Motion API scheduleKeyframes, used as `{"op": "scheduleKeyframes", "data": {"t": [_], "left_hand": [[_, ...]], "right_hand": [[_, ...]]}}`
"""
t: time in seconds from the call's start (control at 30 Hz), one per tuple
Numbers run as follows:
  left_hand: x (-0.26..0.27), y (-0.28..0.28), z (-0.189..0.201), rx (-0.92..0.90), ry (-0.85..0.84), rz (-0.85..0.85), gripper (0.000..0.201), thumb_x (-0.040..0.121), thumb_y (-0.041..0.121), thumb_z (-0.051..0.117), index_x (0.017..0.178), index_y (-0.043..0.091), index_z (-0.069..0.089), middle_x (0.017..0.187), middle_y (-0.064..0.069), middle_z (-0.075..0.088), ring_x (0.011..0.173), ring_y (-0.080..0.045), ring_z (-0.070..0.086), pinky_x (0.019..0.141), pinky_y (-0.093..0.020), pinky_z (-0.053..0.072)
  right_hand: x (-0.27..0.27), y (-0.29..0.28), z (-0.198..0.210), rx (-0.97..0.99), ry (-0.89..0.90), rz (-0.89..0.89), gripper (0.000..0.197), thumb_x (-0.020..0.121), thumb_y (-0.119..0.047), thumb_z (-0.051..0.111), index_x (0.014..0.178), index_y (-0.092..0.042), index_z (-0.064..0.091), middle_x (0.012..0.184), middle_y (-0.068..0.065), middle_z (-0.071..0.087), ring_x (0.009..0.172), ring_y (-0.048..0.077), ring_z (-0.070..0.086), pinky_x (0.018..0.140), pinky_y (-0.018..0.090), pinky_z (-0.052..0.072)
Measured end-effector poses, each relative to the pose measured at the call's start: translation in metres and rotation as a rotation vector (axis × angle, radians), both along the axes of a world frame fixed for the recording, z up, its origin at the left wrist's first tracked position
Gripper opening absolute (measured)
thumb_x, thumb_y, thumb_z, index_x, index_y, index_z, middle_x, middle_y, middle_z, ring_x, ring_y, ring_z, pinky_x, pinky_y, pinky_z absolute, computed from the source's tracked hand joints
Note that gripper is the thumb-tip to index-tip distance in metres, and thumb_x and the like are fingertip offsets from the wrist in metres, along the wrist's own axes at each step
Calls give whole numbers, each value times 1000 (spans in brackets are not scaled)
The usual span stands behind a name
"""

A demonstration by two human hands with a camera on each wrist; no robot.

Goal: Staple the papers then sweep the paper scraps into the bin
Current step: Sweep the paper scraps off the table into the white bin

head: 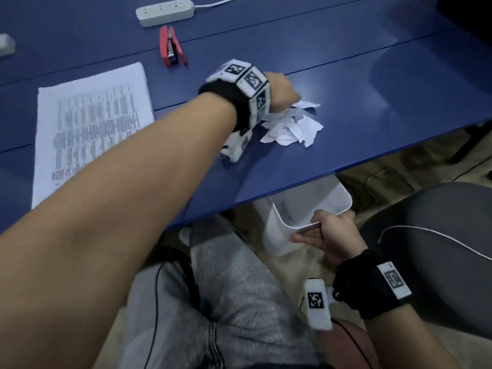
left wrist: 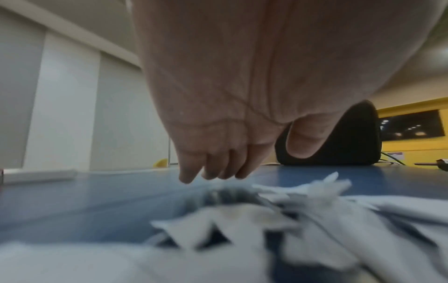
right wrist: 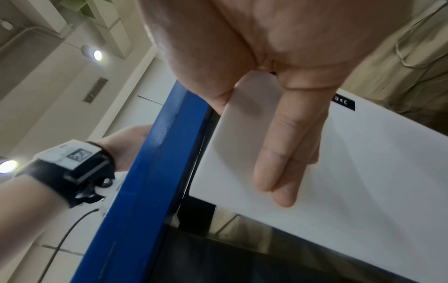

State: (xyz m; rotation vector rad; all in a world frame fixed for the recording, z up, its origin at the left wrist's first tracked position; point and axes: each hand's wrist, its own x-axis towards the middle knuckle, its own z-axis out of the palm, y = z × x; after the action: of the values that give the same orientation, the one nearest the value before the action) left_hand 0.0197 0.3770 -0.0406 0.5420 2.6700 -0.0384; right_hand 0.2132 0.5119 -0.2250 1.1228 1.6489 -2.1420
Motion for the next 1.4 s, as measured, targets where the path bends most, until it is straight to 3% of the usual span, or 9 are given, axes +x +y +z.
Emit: {"op": "scheduleKeyframes", "data": {"t": [0.13,0.23,0.3,0.43,0.63,0.83,1.0,1.1,1.4], "left_hand": [[7,20,4,-100,-20,-89,50,103,38,25,112,7,63,127,-14,57,119,-28,52,103,-34,35],[-4,36,18,-19,-16,-26,39,100,40,31,90,11,57,97,-5,52,91,-24,44,83,-30,33],[-20,48,15,1,25,-52,31,98,35,33,100,14,55,111,-12,58,92,-26,45,82,-30,35],[-21,61,1,-62,14,-116,58,102,38,20,145,3,41,159,-17,28,144,-31,32,115,-39,25],[19,44,12,-52,6,-174,62,101,47,19,134,9,54,148,-13,47,139,-28,41,111,-36,29],[71,38,-3,-104,-70,-391,63,97,39,11,148,10,31,149,-24,40,141,-36,35,114,-50,30],[114,40,-15,-42,-119,-206,72,102,47,15,155,0,8,164,-19,-2,153,-30,3,124,-44,11],[134,39,-15,-21,-169,-211,74,102,48,16,155,-2,3,163,-18,-7,153,-29,-3,124,-43,8],[67,47,13,65,29,-179,64,100,43,29,150,4,31,162,-15,20,151,-27,18,122,-39,20]], "right_hand": [[2,1,5,-13,2,-3,64,86,3,49,149,9,38,108,57,62,65,57,77,53,40,65],[0,4,10,-10,16,-7,60,89,7,48,148,6,38,100,54,65,57,53,75,51,40,65],[0,5,11,-12,17,-7,59,89,7,48,147,4,38,91,48,66,56,51,74,51,40,65],[-2,8,10,-7,-1,-42,59,88,5,51,146,3,37,101,51,62,58,53,75,50,40,64],[-6,5,15,35,16,-37,61,88,4,50,147,4,36,119,59,58,54,49,75,50,40,64],[1,8,20,-7,20,-15,55,92,3,49,146,-1,36,114,51,65,62,49,78,50,37,64],[8,7,26,-28,40,-6,55,94,4,49,148,1,37,115,53,66,60,50,77,48,36,64],[15,5,31,-35,52,-7,53,97,2,52,148,1,39,125,51,61,84,60,76,52,39,65],[16,4,26,-17,38,-5,53,93,4,50,146,5,40,117,53,65,64,53,78,48,37,64]]}}
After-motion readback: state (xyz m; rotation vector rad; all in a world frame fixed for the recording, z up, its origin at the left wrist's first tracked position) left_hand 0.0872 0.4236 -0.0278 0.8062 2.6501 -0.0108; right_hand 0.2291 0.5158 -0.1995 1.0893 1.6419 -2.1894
